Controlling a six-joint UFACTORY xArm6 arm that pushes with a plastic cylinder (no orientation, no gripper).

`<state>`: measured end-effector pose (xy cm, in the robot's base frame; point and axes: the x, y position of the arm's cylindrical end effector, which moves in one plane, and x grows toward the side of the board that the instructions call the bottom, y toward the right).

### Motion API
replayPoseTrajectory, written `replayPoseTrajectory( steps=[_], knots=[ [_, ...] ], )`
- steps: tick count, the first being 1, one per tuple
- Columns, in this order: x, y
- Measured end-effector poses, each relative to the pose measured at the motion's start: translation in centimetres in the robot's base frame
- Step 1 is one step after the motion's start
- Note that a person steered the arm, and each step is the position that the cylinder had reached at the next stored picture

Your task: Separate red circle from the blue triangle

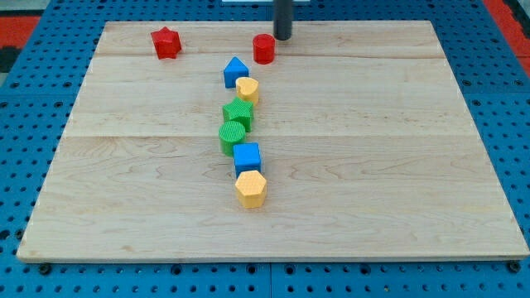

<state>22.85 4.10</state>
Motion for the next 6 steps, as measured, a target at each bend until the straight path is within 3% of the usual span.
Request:
replayPoseTrajectory(
  steps=[1, 3, 5, 6],
  knots=[
    [1.2, -0.2],
    [1.3, -9.5],
    [2.8, -3.3],
    [2.9, -8.3]
  ],
)
